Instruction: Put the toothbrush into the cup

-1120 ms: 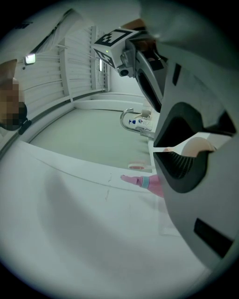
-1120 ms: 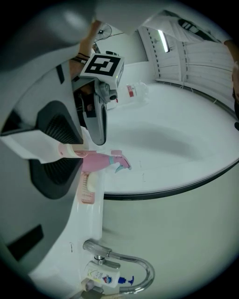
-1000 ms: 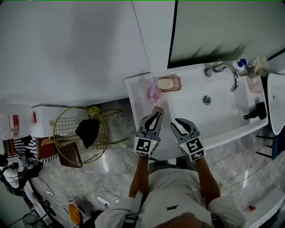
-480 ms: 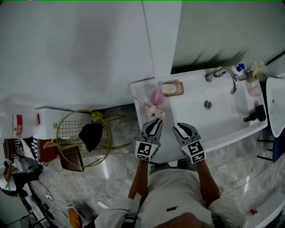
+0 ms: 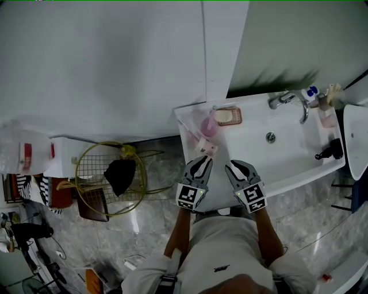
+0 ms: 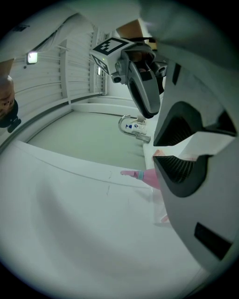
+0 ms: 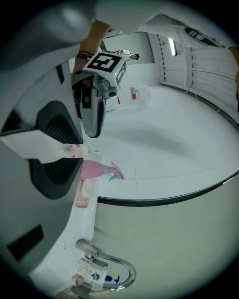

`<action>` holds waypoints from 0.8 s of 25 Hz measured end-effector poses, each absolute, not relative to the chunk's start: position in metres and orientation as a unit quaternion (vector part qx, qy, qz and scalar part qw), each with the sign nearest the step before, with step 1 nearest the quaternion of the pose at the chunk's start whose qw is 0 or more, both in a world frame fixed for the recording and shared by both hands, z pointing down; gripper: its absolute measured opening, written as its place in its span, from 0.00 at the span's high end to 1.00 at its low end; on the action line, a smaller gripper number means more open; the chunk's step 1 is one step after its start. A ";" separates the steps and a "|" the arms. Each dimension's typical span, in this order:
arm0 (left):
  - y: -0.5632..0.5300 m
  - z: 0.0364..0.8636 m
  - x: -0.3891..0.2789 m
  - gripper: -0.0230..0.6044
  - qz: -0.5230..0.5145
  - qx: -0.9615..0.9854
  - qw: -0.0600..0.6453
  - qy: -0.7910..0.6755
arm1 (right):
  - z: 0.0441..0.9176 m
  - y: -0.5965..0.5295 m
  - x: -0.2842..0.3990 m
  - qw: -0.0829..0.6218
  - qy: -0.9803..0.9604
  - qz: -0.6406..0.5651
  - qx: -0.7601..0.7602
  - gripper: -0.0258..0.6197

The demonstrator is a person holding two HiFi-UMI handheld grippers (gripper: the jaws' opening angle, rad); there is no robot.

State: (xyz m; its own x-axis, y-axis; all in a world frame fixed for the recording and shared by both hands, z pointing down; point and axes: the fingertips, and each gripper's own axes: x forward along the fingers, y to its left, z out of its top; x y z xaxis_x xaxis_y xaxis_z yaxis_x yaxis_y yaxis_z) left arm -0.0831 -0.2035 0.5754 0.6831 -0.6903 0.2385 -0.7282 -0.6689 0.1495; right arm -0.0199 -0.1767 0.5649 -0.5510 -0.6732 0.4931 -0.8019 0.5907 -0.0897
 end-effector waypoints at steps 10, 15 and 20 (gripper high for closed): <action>-0.185 0.576 -0.111 0.89 0.088 0.907 0.120 -0.393 | 0.566 -0.163 -0.036 0.215 -0.866 0.151 0.426 0.80; -0.182 0.575 -0.131 0.89 0.085 0.902 0.120 -0.405 | 0.565 -0.159 -0.051 0.218 -0.870 0.143 0.418 0.80; -0.175 0.574 -0.149 0.89 0.085 0.898 0.122 -0.414 | 0.559 -0.155 -0.061 0.218 -0.872 0.130 0.417 0.80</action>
